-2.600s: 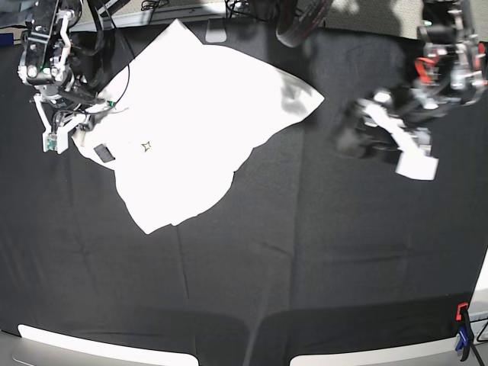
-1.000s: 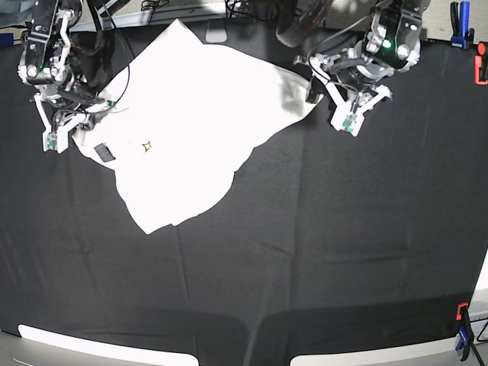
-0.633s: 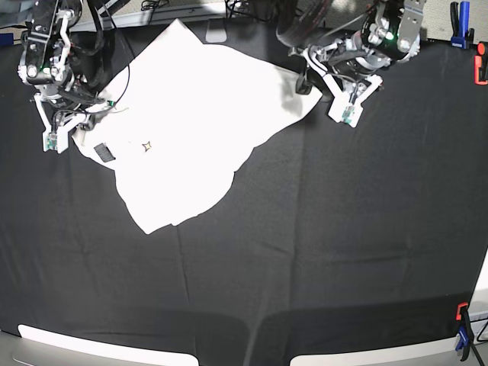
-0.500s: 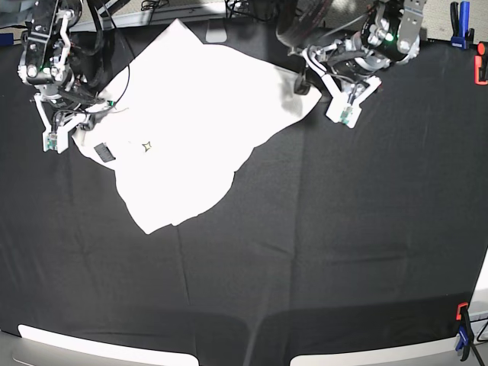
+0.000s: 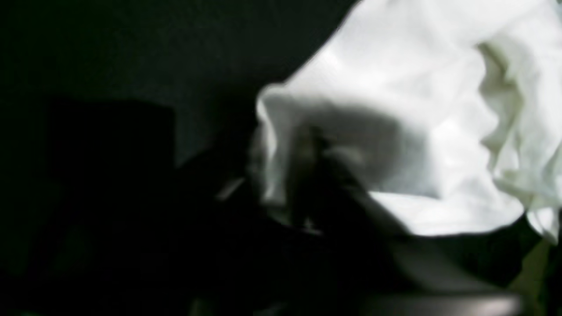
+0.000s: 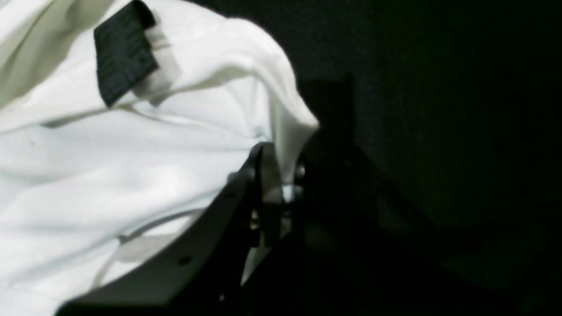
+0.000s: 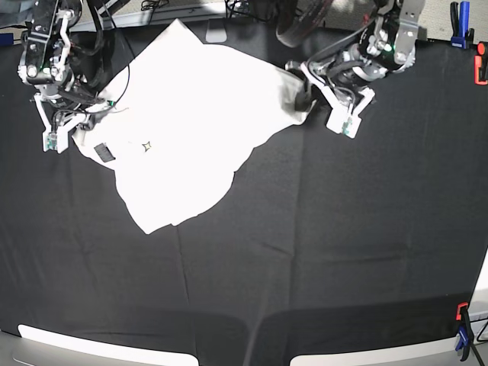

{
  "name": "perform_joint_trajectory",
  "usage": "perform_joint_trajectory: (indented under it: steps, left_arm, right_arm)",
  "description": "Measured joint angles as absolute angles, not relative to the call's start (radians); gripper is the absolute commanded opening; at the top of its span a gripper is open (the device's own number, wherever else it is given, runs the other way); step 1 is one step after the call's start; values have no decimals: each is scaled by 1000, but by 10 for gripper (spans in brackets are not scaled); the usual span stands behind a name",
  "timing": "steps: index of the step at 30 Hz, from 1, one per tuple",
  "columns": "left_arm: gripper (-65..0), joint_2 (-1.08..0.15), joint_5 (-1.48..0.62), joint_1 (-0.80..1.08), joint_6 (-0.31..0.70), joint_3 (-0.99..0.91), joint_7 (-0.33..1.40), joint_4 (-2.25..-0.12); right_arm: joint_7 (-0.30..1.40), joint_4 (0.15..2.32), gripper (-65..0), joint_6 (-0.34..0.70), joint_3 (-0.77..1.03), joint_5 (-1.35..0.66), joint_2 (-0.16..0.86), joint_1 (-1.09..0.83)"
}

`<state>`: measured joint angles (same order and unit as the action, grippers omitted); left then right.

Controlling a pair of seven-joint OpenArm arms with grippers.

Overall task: Layout the t-shirt on the table in an organized manner, then fold the t-shirt properly
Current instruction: 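Grasp another shirt edge with the left gripper, then pull the shirt apart with both grippers, stretching it wide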

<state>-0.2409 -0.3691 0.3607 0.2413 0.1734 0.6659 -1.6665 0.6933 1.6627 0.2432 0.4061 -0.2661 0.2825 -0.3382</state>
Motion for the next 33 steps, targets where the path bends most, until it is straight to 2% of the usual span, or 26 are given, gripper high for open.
perform_joint_trajectory:
  steps: [5,16,24,33]
  left_arm:
    - [-650,-241,-357,359,245,174,677,-1670]
    - [-650,-279,-44,224,262,184,689,-1666]
    - [-650,-397,98,128,56,184,737,-1655]
    - [-650,-524,94,110,22,185,737,-1655]
  right_arm:
    - [693,1663,-650,243,406,-262,282,-338]
    - [699,1663,-650,245,406,-214,359,-340]
    - [710,1663,-650,247,408,-214,396,-338]
    - [735,1663,-650,248,439,-218,393,-338]
